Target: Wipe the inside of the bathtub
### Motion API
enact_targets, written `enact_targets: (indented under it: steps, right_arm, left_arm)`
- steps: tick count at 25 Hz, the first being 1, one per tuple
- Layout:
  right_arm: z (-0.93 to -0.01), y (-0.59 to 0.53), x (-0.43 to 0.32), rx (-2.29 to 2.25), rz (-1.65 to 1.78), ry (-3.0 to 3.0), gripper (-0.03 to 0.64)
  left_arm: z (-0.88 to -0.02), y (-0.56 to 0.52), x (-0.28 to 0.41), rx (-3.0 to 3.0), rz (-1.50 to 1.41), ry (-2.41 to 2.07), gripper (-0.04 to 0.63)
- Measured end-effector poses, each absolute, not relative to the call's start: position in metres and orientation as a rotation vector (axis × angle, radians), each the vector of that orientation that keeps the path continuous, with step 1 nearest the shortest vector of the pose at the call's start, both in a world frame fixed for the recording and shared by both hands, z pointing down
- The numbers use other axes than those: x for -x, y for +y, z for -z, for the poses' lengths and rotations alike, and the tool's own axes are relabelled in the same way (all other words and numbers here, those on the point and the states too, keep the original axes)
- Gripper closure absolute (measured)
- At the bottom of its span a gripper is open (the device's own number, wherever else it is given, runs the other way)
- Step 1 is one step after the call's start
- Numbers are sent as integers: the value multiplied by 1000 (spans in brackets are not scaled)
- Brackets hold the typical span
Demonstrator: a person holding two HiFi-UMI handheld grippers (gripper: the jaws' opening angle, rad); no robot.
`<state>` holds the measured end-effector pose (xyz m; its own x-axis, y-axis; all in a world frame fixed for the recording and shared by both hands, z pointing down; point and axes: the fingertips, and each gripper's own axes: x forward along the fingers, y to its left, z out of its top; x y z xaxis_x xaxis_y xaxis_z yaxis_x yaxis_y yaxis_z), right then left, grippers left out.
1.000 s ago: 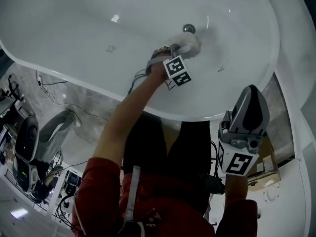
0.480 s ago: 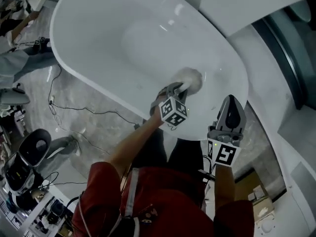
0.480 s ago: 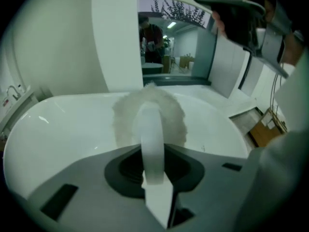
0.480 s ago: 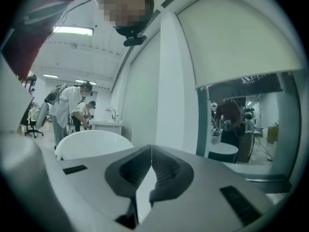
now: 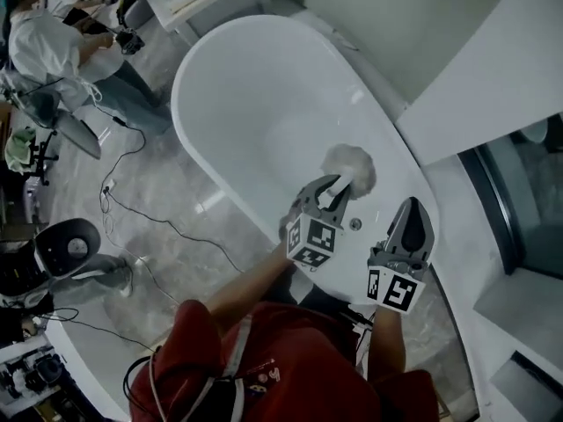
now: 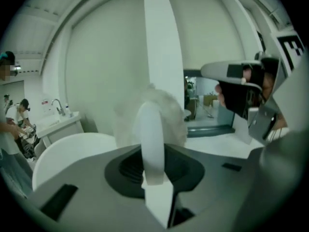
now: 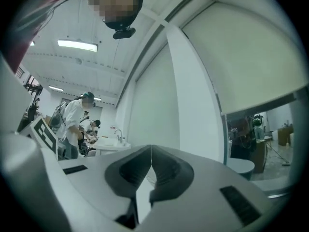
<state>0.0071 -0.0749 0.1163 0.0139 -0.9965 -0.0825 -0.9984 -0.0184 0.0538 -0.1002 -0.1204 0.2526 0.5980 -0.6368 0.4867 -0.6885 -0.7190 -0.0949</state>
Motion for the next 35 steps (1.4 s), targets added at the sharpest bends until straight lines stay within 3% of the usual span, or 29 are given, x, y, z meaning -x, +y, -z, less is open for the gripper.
enact_targets:
  steps: [14, 35]
  right_arm:
    - [39, -118, 117, 2145, -273, 2092, 604]
    - [75, -86, 105, 2146, -403, 2081, 604]
  left_arm:
    - [-24, -178, 248, -2898, -182, -1407, 503]
    - [41, -149, 240, -2867, 91, -1593, 503]
